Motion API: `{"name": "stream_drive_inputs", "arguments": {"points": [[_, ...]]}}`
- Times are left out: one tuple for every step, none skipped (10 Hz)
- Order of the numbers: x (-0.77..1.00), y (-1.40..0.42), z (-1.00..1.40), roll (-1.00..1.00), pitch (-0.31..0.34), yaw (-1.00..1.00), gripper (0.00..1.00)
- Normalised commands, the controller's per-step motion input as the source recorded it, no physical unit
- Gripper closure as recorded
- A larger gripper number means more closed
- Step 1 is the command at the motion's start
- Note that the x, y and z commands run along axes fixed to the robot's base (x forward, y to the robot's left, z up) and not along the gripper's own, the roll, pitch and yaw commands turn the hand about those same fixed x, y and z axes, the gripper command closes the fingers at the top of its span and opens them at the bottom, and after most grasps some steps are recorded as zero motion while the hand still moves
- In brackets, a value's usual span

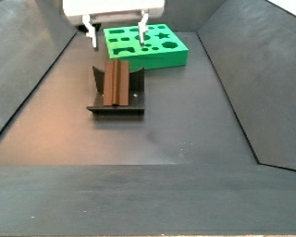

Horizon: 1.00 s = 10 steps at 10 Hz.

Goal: Pick up the star object. Move up. Place the star object on the fixture. Regrasp the star object. Move to above the board. Insert the star object.
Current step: Regrasp the star object, then move to above the board.

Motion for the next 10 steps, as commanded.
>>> {"name": "stream_drive_inputs", "arguments": {"points": [[0.1,0.04,-1.0,0.06,-0.068,0.03,0.0],[0.11,0.03,-1.0,0.06,-0.067,0.02,0.0],[0.11,0.02,-0.94,0.07,-0.057,0.0,0.0],[0.1,0.01,-0.79,0.07,-0.049,0.0,0.0],[0.09,0.01,-0.65,0.06,-0.039,-0.01,0.0],[0.08,0.01,-0.45,0.06,-0.026,-0.01,0.0],[0.07,0.0,-0.31,0.06,-0.021,0.0,0.0],[0.05,0.0,-0.2,0.05,-0.001,0.01,0.0],[0.0,0.0,0.0,0.0,0.0,0.0,1.0],[0.04,0.13,1.0,-0.25,0.095,0.31,1.0]]}}
